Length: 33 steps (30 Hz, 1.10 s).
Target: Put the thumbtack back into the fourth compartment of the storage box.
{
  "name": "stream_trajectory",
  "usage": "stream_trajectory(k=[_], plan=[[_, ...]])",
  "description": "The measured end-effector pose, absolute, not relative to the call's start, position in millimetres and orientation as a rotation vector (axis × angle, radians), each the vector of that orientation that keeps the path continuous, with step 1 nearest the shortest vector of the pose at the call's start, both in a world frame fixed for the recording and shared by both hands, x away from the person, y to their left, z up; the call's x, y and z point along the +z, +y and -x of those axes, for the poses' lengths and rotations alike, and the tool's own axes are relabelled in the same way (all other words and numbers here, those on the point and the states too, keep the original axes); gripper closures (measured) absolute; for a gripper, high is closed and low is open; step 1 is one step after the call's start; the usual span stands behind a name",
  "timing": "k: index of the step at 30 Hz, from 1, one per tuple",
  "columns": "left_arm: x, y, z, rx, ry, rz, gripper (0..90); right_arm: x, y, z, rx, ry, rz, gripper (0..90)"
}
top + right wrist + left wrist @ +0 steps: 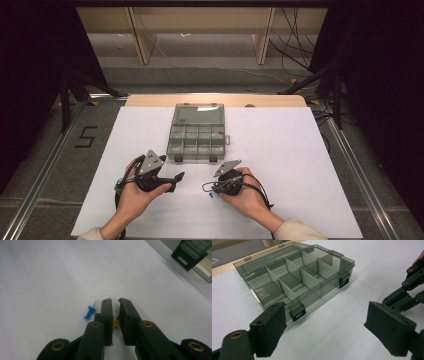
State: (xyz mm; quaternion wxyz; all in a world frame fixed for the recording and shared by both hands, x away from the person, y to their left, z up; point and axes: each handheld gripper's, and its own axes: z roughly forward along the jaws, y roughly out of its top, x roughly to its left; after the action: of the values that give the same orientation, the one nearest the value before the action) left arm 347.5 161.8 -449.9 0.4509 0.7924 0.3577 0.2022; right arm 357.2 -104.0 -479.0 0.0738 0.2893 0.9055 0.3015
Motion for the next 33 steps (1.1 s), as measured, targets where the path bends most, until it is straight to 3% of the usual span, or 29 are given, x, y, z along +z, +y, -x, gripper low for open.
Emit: stream_trajectory(k=[33], plan=[[-452.0, 160.2, -347.4, 0.491, 0.887, -1.956, 15.9, -479.2, -108.3, -362.8, 0.943, 2.71, -0.898, 90.0]])
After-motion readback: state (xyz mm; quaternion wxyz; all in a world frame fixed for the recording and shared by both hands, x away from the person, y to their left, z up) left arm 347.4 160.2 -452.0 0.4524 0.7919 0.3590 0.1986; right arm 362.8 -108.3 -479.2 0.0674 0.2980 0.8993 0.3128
